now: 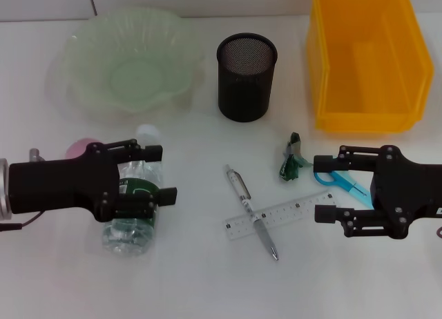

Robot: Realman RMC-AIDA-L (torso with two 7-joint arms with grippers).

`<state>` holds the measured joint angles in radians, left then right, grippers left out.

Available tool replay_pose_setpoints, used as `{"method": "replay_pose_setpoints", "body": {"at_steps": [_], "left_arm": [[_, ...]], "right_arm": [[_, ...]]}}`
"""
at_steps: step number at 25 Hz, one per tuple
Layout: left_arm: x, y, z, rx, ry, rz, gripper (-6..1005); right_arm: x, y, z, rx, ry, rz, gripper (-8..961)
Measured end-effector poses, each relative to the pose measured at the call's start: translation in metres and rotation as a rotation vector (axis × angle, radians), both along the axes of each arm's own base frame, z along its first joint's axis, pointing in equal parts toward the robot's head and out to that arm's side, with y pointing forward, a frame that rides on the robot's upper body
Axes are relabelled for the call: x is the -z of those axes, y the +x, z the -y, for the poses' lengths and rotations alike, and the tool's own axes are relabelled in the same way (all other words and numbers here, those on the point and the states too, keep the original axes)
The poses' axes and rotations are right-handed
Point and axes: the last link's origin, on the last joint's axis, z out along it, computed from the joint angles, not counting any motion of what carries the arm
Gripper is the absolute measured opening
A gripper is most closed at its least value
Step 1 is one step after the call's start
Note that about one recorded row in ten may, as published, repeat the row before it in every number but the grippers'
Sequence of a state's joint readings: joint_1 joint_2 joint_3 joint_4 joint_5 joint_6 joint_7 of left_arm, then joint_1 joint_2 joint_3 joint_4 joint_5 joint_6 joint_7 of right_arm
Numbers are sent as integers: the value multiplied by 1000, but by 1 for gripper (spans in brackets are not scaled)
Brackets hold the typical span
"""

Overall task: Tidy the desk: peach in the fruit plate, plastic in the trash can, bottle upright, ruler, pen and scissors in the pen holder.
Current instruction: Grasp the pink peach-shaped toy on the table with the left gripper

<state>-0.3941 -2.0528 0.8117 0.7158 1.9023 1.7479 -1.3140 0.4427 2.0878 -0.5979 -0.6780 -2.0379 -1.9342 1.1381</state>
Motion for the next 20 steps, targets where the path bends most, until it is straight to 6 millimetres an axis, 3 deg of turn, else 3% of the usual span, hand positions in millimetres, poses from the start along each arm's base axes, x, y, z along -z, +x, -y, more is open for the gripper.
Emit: {"method": "replay_pose_setpoints", "body": {"at_steps": [10, 11, 14, 16, 20], "left_arm": [[-7, -3, -3, -26, 40, 19, 817], [-19, -15, -5, -67, 114, 0, 816], [-25, -26, -6, -102, 172, -21, 813], [-35, -49, -5, -197, 273, -67, 811], [-34, -60, -4, -245, 306, -96, 806]], "right_arm": [[-1, 1, 1, 6, 8, -8, 722], [-1, 1, 1, 6, 8, -8, 722], [-1, 1, 1, 5, 8, -8, 721], [-1, 1, 1, 7, 10, -10, 721], [-1, 1, 1, 11, 12, -12, 721]]}}
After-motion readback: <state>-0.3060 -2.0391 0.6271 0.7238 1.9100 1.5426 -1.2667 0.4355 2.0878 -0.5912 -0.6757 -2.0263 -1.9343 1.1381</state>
